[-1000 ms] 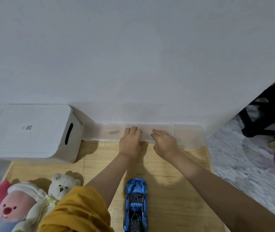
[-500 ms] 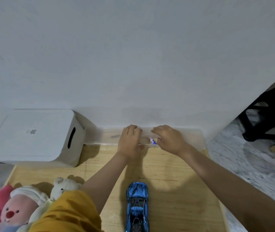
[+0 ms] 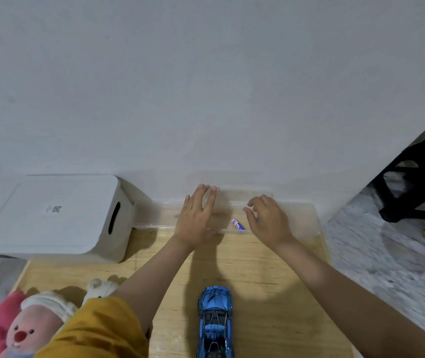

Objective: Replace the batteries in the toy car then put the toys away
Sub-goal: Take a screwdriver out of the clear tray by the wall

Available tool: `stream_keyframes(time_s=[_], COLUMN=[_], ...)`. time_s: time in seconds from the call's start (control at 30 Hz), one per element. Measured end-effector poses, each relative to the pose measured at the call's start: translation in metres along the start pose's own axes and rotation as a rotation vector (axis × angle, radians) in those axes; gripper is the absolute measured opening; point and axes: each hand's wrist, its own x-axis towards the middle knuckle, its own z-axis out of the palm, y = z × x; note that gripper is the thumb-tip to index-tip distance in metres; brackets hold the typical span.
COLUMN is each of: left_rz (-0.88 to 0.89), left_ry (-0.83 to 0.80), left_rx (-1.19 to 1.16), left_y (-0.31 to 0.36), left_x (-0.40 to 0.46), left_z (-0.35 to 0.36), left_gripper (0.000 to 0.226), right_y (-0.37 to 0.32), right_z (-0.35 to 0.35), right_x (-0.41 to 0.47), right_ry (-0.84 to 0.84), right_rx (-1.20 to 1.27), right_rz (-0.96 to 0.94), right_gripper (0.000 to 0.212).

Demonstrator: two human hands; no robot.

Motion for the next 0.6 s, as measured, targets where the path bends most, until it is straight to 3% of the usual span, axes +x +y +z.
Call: stream_keyframes(time_s=[0.13,0.37,0.6], left_rz=[0.011,0.033,0.036], left_ry=[-0.029,-0.052,-0.048], left_rx=[-0.022,-0.019,-0.012], left_y=[-0.008,-0.017,-0.018], left_x=[-0.001,0.000,0.001], left_z=[-0.002,-0.004,-0.001], left_gripper=[0.108,0.107,0.106], right_y=[0.004,-0.006,-0.012], right_z=[0.028,0.045,0.048], right_x=[-0.012,-0.007,0.002], right_ry=[-0.305,-0.453,-0.550], right_rx=[-0.060,-0.356,-0.392], right_rz=[0.108,0.129,0.144], right_gripper=[0.033,0.052,0.058])
